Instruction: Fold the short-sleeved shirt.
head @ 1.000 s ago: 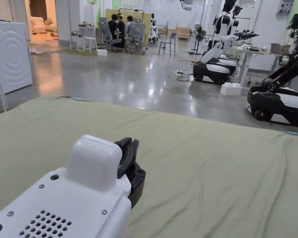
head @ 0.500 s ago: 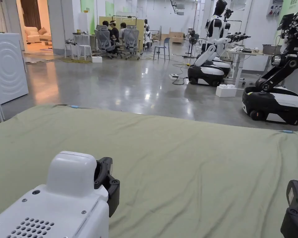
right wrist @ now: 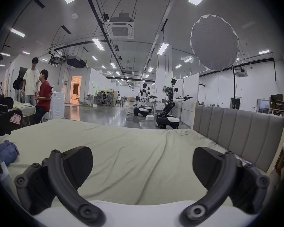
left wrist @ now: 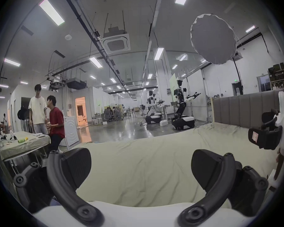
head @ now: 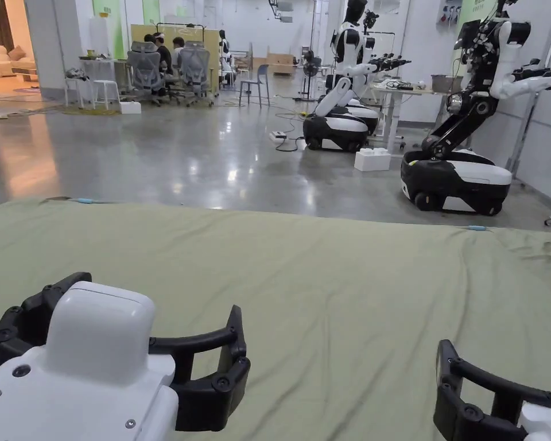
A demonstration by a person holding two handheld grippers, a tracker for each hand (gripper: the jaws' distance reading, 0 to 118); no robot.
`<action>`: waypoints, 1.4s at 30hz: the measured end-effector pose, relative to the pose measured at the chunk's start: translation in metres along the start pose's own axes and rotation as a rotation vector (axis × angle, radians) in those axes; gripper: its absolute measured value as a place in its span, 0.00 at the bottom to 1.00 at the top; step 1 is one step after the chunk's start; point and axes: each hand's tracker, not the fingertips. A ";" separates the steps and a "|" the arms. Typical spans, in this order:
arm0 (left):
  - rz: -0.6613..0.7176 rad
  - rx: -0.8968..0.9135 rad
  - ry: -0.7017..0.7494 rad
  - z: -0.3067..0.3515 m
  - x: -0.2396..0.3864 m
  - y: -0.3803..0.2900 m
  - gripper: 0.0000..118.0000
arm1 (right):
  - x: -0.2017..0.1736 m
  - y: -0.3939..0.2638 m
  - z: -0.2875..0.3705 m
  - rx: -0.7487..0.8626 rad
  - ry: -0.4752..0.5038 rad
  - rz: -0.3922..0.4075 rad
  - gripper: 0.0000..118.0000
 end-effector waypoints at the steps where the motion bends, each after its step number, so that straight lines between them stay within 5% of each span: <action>1: 0.016 0.002 -0.014 -0.002 0.001 -0.003 1.00 | 0.000 -0.001 0.003 0.015 0.000 -0.005 1.00; 11: 0.027 -0.043 -0.015 -0.010 -0.002 -0.011 1.00 | -0.006 -0.011 -0.005 -0.004 -0.018 0.012 1.00; 18: 0.318 -0.141 -0.201 -0.021 -0.014 -0.010 1.00 | -0.003 -0.006 -0.013 -0.010 -0.018 -0.024 1.00; 25: 0.128 -0.076 -0.084 -0.008 0.003 0.005 1.00 | -0.007 -0.007 -0.014 -0.013 -0.018 -0.009 1.00; 31: 0.160 -0.149 -0.118 -0.007 0.007 0.007 1.00 | -0.014 -0.007 -0.016 -0.024 0.008 0.001 1.00; 35: 0.272 -0.221 -0.100 -0.009 0.006 0.005 1.00 | -0.015 -0.005 -0.015 -0.024 0.038 -0.019 1.00; 39: 0.492 -0.252 -0.308 -0.015 -0.009 0.003 1.00 | -0.009 -0.002 -0.015 -0.026 0.081 -0.091 1.00; 42: 0.542 -0.175 -0.243 -0.012 -0.014 0.005 1.00 | -0.002 0.000 -0.014 -0.026 0.100 -0.147 1.00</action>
